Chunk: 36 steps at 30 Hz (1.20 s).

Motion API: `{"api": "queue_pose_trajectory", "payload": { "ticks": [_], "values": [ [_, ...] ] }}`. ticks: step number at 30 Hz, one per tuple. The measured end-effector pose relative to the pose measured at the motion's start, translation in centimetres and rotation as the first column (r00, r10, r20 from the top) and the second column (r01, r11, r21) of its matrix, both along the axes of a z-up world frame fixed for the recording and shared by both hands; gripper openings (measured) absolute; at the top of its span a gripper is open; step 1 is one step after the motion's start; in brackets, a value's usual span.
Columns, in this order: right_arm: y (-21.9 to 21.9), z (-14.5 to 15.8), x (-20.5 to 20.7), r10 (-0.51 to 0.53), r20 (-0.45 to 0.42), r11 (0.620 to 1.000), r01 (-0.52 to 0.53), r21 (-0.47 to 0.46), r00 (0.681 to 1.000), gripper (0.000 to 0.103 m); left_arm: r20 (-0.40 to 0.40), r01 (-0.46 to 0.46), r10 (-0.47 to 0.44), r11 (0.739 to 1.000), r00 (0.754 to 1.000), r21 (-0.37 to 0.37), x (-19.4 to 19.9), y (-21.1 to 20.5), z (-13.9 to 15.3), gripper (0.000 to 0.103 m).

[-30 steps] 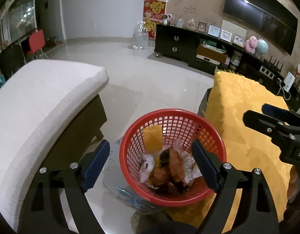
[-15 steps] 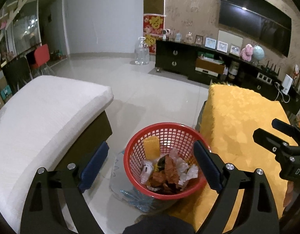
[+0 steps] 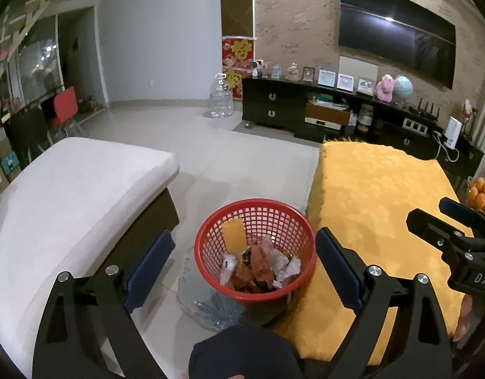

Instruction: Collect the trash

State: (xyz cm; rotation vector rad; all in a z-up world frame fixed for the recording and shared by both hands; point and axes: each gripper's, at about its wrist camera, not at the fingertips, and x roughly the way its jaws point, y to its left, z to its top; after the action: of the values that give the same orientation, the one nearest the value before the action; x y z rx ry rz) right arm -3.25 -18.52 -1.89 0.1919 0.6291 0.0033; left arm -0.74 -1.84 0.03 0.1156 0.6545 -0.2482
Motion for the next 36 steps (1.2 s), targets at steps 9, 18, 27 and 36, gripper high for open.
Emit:
{"api": "queue_pose_trajectory", "payload": {
  "ticks": [9, 18, 27, 36],
  "values": [
    [0.7, 1.2, -2.8, -0.035, 0.029, 0.999, 0.035, -0.023, 0.999, 0.096, 0.022, 0.011, -0.010, 1.000, 1.000, -0.005, -2.0, -0.2, 0.7, 0.089],
    [0.5, 1.2, -3.9, -0.066, 0.032, 0.998, 0.067, -0.018, 0.997, 0.096, 0.026, 0.014, -0.014, 1.000, 1.000, -0.003, -2.4, -0.6, 1.0, 0.089],
    [0.4, 1.1, -4.1, -0.066, 0.033, 0.998, 0.067, -0.014, 0.997, 0.096, 0.027, 0.013, -0.013, 1.000, 1.000, -0.003, -2.5, -0.6, 1.0, 0.089],
    [0.3, 1.0, -4.2, -0.067, 0.032, 0.998, 0.067, -0.013, 0.997, 0.096, 0.027, 0.014, -0.014, 1.000, 1.000, -0.001, -2.4, -0.6, 1.0, 0.089]
  ]
}}
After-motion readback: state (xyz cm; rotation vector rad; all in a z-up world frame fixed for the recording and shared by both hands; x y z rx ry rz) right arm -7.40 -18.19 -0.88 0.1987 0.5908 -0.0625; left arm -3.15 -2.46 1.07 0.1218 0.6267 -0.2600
